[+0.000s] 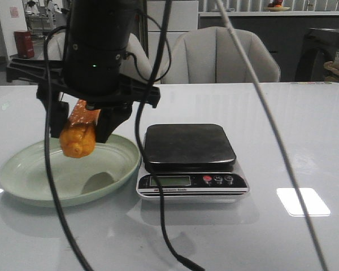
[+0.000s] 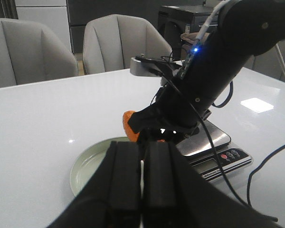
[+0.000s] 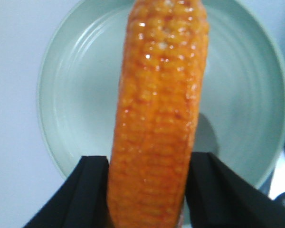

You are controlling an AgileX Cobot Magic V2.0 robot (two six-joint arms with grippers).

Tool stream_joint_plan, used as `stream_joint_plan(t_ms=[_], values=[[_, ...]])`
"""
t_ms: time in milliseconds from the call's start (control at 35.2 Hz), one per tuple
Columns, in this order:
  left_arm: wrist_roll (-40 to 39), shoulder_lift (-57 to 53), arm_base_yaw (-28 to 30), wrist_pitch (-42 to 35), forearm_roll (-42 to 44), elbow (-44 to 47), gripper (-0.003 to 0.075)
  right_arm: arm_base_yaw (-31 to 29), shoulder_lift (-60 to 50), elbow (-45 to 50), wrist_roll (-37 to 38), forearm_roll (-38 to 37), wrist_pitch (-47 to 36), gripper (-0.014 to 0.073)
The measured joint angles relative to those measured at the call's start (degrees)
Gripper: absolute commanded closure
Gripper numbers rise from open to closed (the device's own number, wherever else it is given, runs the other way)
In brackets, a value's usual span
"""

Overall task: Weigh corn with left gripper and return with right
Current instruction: 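Carry the corn with the right gripper back over the green plate, then lower the corn onto the plate, open the right gripper and lift away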

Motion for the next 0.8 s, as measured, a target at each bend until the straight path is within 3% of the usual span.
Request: stream_joint_plan(t_ms=[114, 256, 512, 796], values=[[0.0, 0.0, 0.0, 0.0, 0.0, 0.0, 0.0606, 0.1, 1.8, 0.0, 0.0, 2.1, -1.0, 0.0054], [0.0, 0.0, 0.0, 0.0, 0.0, 0.0, 0.0606, 0.1, 3.8, 0.0, 0.0, 2.7, -2.2, 0.0001], [0.0, 0.0, 0.0, 0.0, 0.0, 0.0, 0.0606, 0.0, 4.5, -0.6, -0.1, 3.1, -2.5, -0.0003], [0.0, 0.0, 0.0, 0.0, 0.0, 0.0, 0.0606, -3.3, 1.1, -3.6, -2.8, 3.3, 5.0, -0.0003]])
